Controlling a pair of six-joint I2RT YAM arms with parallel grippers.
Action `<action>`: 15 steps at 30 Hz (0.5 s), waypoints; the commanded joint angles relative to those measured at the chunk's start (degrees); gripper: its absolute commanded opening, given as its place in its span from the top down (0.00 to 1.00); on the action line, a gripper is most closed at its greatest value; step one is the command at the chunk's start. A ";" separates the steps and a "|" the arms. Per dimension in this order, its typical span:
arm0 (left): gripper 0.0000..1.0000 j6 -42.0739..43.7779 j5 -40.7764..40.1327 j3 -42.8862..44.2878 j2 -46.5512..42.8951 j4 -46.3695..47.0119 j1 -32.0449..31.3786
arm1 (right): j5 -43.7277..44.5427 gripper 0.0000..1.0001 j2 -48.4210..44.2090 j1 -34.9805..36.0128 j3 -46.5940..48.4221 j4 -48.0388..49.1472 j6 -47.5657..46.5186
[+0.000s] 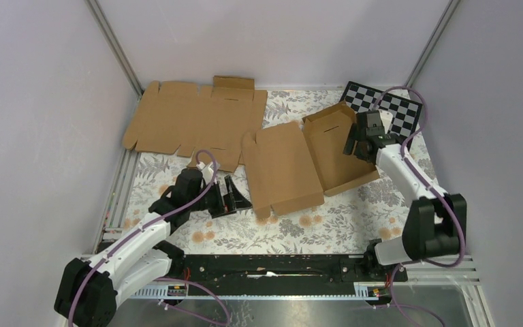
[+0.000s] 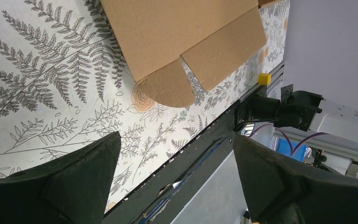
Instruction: Fold the paper box
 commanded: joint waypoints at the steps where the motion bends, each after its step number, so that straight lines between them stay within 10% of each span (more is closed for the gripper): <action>1: 0.01 1.22 2.44 0.48 1.58 4.73 0.00 | 2.86 0.00 5.87 -2.17 3.60 -0.43 -2.68; 15: 0.01 0.26 -1.07 0.07 -1.34 2.60 0.11 | -21.73 0.18 -0.35 -2.13 -16.68 6.16 4.02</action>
